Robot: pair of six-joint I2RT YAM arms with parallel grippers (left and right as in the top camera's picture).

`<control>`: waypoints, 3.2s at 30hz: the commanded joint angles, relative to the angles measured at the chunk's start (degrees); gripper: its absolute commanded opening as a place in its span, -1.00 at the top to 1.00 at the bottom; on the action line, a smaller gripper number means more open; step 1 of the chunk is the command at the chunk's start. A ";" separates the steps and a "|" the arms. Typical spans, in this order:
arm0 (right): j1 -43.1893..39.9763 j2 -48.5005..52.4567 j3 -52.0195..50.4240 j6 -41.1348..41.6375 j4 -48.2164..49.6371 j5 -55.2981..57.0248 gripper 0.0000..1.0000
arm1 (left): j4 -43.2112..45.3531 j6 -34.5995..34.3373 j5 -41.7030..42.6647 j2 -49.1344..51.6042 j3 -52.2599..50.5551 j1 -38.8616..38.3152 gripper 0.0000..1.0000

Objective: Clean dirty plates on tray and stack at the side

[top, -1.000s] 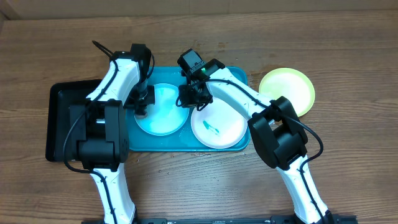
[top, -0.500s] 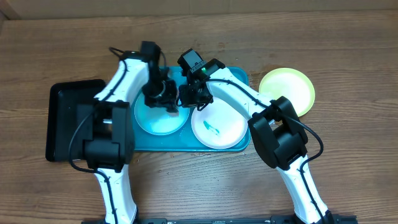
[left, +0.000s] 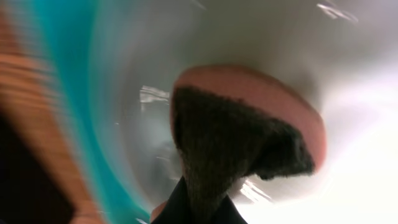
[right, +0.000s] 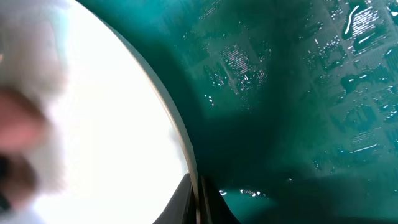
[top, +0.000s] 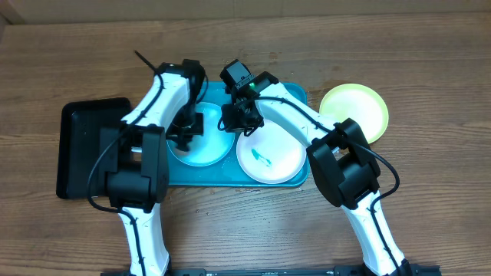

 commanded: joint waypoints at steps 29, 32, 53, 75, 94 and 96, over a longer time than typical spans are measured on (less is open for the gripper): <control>22.36 -14.84 12.00 -52.30 12.02 82.73 0.93 | -4.09 -4.11 25.16 -15.45 13.20 36.39 0.91; 24.79 -14.84 12.00 -59.84 14.47 84.46 0.92 | -4.55 -4.11 26.05 -15.45 13.20 39.23 0.91; 8.15 -20.90 13.03 -16.63 -6.14 49.05 0.92 | -5.16 -4.11 28.74 -15.45 13.20 40.94 0.91; -45.00 -21.22 1.01 -16.68 -25.49 -2.60 0.81 | -4.83 -4.52 29.79 -15.45 13.20 40.94 0.92; -26.77 -9.44 0.00 4.63 13.07 7.96 -0.45 | -4.46 -4.50 29.79 -15.45 13.20 40.92 0.92; -25.90 -6.80 0.00 8.07 14.29 11.98 -0.43 | -4.46 -4.48 29.79 -15.45 13.20 40.92 0.91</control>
